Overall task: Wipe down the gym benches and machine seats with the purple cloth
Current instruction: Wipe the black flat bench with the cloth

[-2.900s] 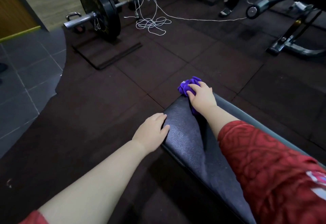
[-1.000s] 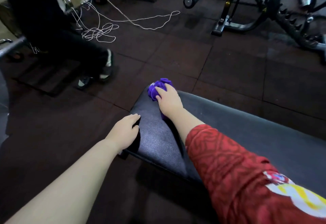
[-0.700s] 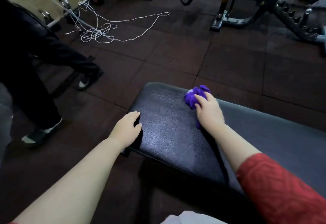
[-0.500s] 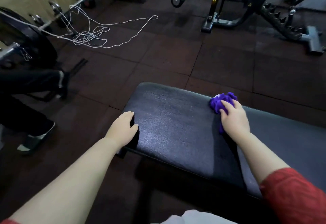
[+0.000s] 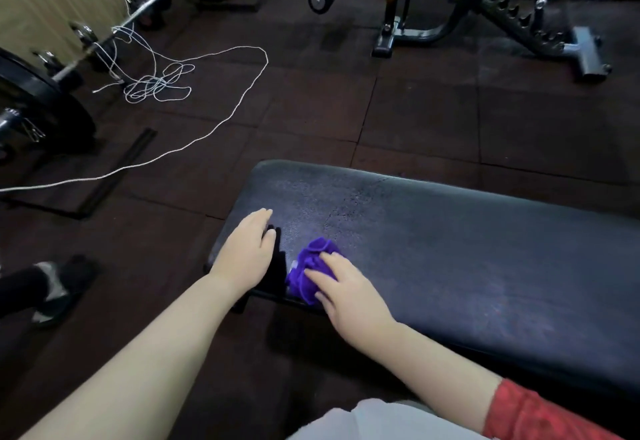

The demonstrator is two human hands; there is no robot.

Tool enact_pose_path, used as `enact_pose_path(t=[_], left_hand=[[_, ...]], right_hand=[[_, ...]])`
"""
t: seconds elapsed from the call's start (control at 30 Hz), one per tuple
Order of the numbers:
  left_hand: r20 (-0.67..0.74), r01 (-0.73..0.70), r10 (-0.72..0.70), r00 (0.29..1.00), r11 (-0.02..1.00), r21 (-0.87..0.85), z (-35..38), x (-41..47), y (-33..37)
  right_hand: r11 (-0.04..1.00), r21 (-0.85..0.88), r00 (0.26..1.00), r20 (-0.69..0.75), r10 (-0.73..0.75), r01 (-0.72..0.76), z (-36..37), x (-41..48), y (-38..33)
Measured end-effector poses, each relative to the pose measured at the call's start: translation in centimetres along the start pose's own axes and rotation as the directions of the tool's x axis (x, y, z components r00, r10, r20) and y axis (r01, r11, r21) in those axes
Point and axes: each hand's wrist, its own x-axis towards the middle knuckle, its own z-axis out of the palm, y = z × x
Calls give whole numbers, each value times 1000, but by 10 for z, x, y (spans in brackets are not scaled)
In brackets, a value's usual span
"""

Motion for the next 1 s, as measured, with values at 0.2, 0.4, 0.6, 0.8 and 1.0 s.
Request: enact_pose_path(t=[0.2,0.4,0.6,0.8,1.0], left_hand=[[96,-93,93,991,996,4,26,-1,31],[217,-201,193,957,980,14,58,2,68],[245,-249,232,941,968,39,69,6,84],[125,-143,134,983,987,71,45,13,51],[1,-27,27,1000,996,83,14,8,10]], right_hand=[[970,21,960,-135,244,-243,-55,4,78],[716,-43,663,-417,621,-697,-147,-59,210],[486,51,403,-485,776,-873,-167,-62,237],[725,65,679,-300,670,-686,-103,44,168],[987,7,986,-47,159,-158,1,96,29]])
